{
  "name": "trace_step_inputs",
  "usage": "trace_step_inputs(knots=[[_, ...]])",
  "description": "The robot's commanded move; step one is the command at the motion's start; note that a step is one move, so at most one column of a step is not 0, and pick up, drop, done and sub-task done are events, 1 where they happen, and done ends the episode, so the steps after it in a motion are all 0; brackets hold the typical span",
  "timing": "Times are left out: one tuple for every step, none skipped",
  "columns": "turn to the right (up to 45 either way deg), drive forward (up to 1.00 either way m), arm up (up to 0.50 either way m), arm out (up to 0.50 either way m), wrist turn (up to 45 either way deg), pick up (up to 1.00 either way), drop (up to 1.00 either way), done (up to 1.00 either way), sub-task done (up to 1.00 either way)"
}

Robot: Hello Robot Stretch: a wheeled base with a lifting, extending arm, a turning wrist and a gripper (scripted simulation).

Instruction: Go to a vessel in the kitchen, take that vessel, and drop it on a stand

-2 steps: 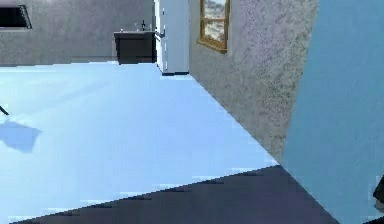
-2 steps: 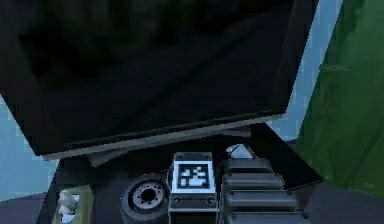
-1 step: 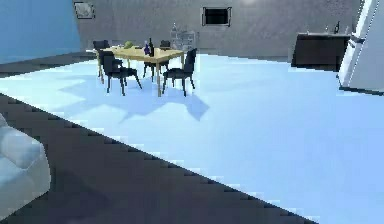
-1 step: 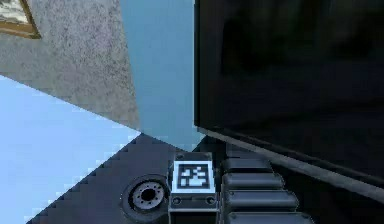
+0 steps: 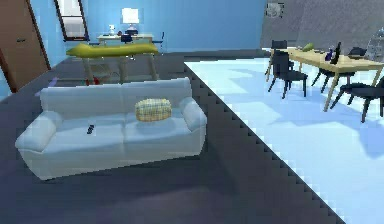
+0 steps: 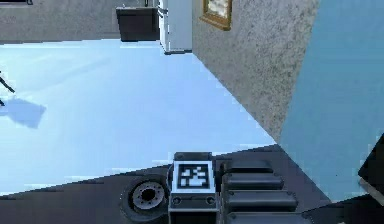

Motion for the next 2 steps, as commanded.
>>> trace_step_inputs(knots=[[-12.0, 0.0, 0.0, 0.0, 0.0, 0.0, 0.0, 0.0, 0.0], [0.0, 0.1, 0.0, 0.0, 0.0, 0.0, 0.0, 0.0, 0.0]])
